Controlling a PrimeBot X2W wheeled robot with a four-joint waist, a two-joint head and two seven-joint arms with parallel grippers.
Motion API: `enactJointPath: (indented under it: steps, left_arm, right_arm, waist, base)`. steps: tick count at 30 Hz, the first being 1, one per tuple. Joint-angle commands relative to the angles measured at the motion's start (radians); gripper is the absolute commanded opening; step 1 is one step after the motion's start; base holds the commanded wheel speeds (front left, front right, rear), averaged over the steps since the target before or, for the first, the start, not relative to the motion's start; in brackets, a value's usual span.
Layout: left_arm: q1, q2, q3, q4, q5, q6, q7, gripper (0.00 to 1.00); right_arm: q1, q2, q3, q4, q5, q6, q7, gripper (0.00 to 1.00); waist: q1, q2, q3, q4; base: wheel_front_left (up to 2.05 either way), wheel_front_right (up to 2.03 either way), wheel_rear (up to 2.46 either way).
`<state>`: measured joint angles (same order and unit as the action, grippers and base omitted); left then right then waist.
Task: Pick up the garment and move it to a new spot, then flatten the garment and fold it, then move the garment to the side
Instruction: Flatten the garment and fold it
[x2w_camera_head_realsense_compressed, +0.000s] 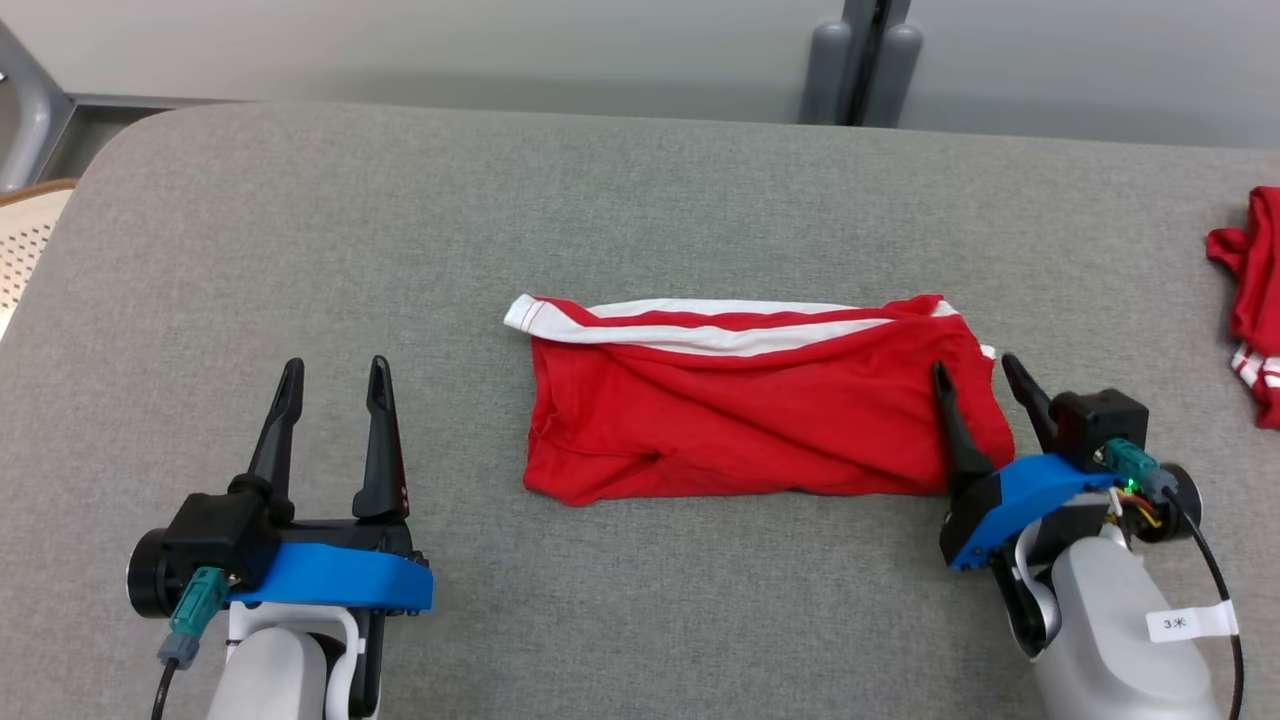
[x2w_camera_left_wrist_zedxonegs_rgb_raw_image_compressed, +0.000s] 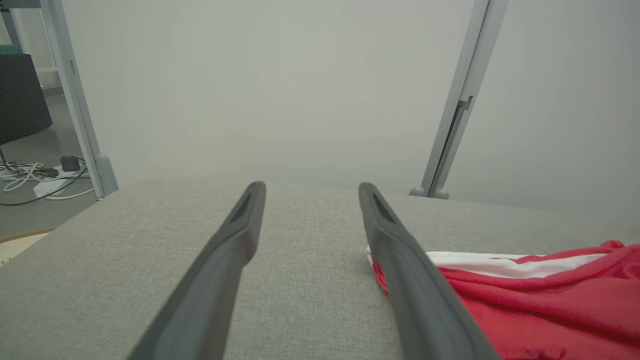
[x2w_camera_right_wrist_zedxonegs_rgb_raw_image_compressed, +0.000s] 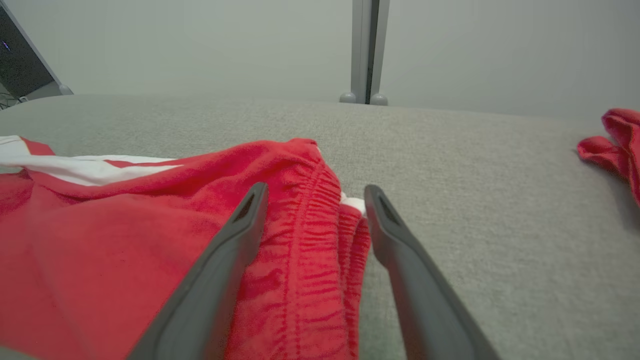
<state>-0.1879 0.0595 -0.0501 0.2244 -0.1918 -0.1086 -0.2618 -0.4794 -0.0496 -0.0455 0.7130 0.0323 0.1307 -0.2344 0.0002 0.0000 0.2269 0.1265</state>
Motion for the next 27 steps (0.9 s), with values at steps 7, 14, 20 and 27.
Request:
enactJointPath:
  steps: [7, 14, 20, 27]
  left_arm:
    - [-0.007, -0.007, 0.02, -0.002, 0.011, -0.008, -0.004, 1.0]
    - [-0.023, -0.008, 0.018, -0.001, 0.014, -0.012, -0.004, 1.0]
    - [-0.021, -0.009, 0.024, 0.004, 0.016, -0.014, -0.004, 1.0]
    - [-0.001, -0.01, 0.027, 0.006, 0.011, -0.016, -0.004, 1.0]
  right_arm:
    - [-0.013, -0.003, -0.053, 0.15, -0.004, 0.0, -0.02, 1.0]
    - [-0.013, 0.002, 0.061, 0.202, 0.128, 0.0, -0.025, 0.49]
    - [-0.023, -0.003, 0.094, 0.141, 0.174, 0.0, -0.03, 0.0]
    - [0.011, -0.071, 0.029, 0.073, 0.171, 0.0, -0.03, 0.0]
  waist:
    - [-0.0002, 0.0, 0.013, 0.008]
    - [-0.0002, 0.0, 0.017, 0.001]
    - [-0.0002, 0.0, 0.013, -0.018]
    - [-0.0002, 0.0, -0.009, -0.041]
  base:
    - [0.0, 0.0, 0.0]
    - [0.0, 0.0, 0.0]
    - [0.0, 0.0, 0.0]
    - [0.0, 0.0, 0.0]
